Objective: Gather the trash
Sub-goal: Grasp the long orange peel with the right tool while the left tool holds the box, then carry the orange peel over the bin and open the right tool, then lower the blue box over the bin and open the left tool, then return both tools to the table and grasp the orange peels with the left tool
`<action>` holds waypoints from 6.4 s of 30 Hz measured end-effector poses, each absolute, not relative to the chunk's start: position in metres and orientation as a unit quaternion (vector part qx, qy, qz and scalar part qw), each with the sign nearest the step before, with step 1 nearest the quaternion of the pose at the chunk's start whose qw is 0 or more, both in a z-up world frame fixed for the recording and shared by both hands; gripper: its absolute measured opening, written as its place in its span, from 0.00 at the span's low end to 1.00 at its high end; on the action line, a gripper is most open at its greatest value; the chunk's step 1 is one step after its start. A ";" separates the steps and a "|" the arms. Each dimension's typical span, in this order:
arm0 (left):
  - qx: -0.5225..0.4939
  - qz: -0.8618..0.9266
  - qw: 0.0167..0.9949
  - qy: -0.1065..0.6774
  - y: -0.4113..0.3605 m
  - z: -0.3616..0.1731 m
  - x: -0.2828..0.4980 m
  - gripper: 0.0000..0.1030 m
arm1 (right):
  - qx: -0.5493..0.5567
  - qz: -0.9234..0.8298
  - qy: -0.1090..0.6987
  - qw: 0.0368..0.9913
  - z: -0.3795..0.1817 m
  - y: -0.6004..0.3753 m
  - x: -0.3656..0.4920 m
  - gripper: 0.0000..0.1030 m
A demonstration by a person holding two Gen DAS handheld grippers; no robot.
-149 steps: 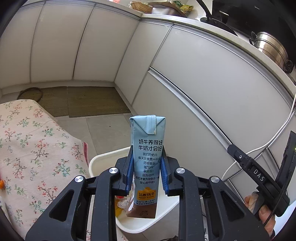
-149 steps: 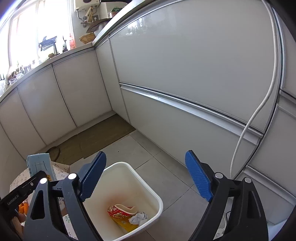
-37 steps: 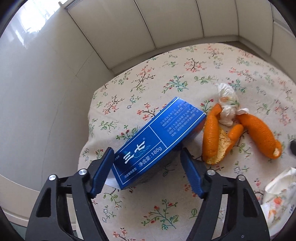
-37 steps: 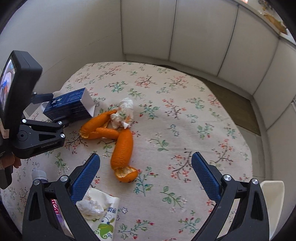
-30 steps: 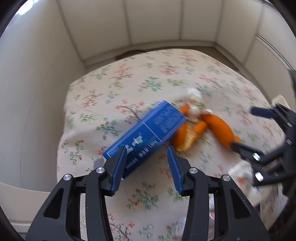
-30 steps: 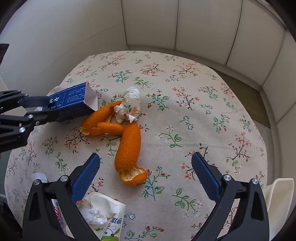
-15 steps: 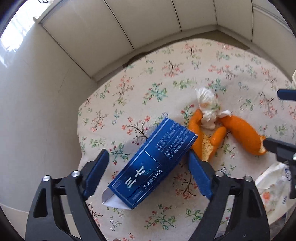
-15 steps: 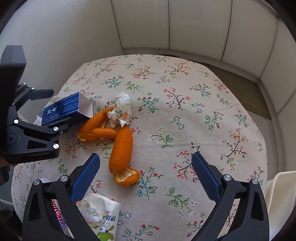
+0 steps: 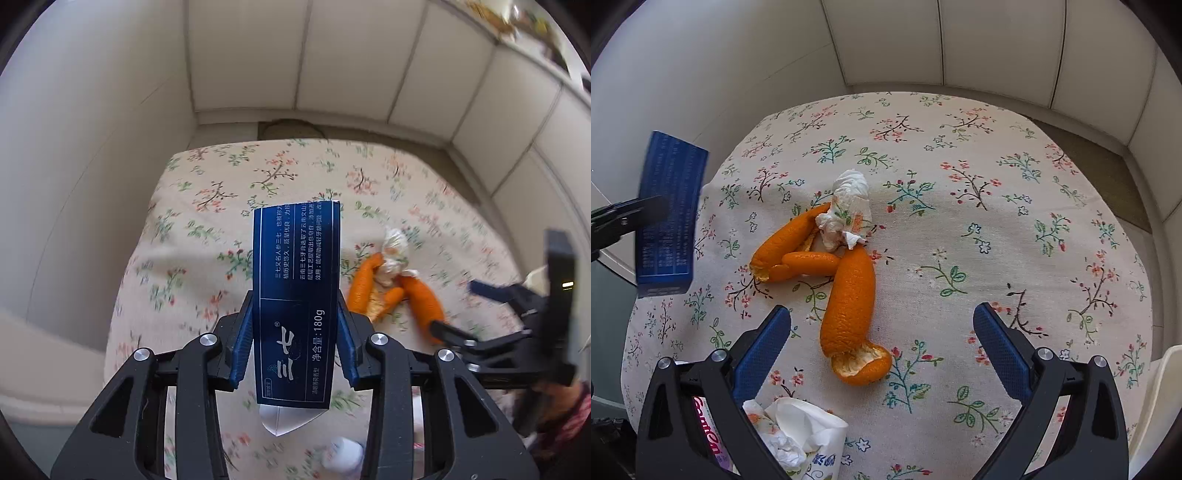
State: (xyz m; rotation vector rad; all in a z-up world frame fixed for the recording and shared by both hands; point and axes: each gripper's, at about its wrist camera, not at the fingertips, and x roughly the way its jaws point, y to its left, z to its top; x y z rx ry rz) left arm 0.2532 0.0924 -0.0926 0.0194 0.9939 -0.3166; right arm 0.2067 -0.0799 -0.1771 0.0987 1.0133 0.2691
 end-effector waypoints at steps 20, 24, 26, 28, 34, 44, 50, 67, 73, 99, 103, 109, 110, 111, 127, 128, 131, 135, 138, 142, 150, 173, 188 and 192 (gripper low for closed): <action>-0.076 -0.161 0.888 0.423 0.078 -0.049 0.199 0.36 | 0.092 0.143 0.468 0.867 -0.164 -0.082 0.200 0.19; -0.079 -0.161 0.893 0.414 0.076 -0.042 0.194 0.36 | 0.094 0.135 0.447 0.879 -0.144 -0.091 0.187 0.19; -0.083 -0.161 0.895 0.409 0.075 -0.037 0.192 0.36 | 0.097 0.133 0.440 0.883 -0.136 -0.095 0.182 0.19; -0.088 -0.162 0.896 0.403 0.074 -0.032 0.189 0.36 | 0.099 0.129 0.430 0.888 -0.126 -0.101 0.174 0.19; -0.093 -0.172 0.900 0.388 0.063 -0.019 0.179 0.36 | 0.102 0.120 0.408 0.899 -0.099 -0.116 0.151 0.19; -0.088 -0.188 0.909 0.362 0.035 -0.003 0.162 0.36 | 0.099 0.087 0.365 0.922 -0.066 -0.148 0.111 0.19; -0.086 -0.195 0.910 0.355 0.017 0.000 0.159 0.36 | 0.103 0.058 0.348 0.930 -0.055 -0.172 0.099 0.19; -0.086 -0.239 0.900 0.354 -0.046 -0.003 0.152 0.37 | 0.108 -0.044 0.331 0.936 -0.046 -0.241 0.061 0.19; -0.077 -0.260 0.894 0.355 -0.072 -0.005 0.144 0.37 | 0.106 -0.093 0.329 0.934 -0.047 -0.270 0.042 0.19; -0.018 -0.391 0.847 0.358 -0.241 -0.032 0.098 0.37 | 0.119 -0.298 0.325 0.890 -0.066 -0.421 -0.055 0.61; -0.015 -0.418 0.830 0.369 -0.263 -0.047 0.092 0.37 | 0.133 -0.324 0.328 0.878 -0.073 -0.445 -0.070 0.65; -0.009 -0.442 0.814 0.376 -0.290 -0.061 0.086 0.37 | 0.133 -0.344 0.334 0.868 -0.082 -0.462 -0.084 0.68; -0.008 -0.446 0.812 0.376 -0.293 -0.062 0.086 0.37 | 0.134 -0.346 0.335 0.866 -0.083 -0.464 -0.085 0.68; -0.008 -0.451 0.809 0.376 -0.297 -0.063 0.085 0.37 | 0.135 -0.348 0.336 0.865 -0.084 -0.464 -0.085 0.69; -0.009 -0.418 0.826 0.378 -0.292 -0.070 0.088 0.74 | 0.128 -0.352 0.321 0.870 -0.079 -0.455 -0.081 0.82; -0.005 -0.412 0.831 0.375 -0.290 -0.069 0.087 0.78 | 0.127 -0.353 0.318 0.871 -0.078 -0.454 -0.080 0.84; 0.006 -0.395 0.840 0.372 -0.286 -0.067 0.086 0.82 | 0.124 -0.355 0.309 0.874 -0.072 -0.450 -0.077 0.90; 0.011 -0.362 0.856 0.368 -0.274 -0.064 0.090 0.88 | 0.119 -0.345 0.307 0.879 -0.069 -0.442 -0.071 0.92; 0.019 -0.339 0.866 0.367 -0.264 -0.061 0.094 0.91 | 0.118 -0.337 0.308 0.882 -0.067 -0.435 -0.065 0.92; 0.020 -0.311 0.874 0.372 -0.245 -0.058 0.102 0.92 | 0.119 -0.318 0.309 0.888 -0.062 -0.422 -0.054 0.92; 0.030 -0.255 0.888 0.381 -0.198 -0.058 0.114 0.93 | 0.102 -0.267 0.317 0.904 -0.058 -0.376 -0.021 0.93; 0.077 -0.114 0.870 0.473 -0.035 -0.114 0.214 0.93 | 0.037 -0.129 0.366 0.921 -0.072 -0.231 0.069 0.93; 0.142 -0.161 0.812 0.542 -0.018 -0.191 0.280 0.65 | -0.004 -0.082 0.417 0.905 -0.099 -0.196 0.101 0.93; 0.110 -0.188 0.808 0.548 -0.013 -0.192 0.284 0.47 | -0.009 -0.074 0.421 0.904 -0.104 -0.187 0.109 0.93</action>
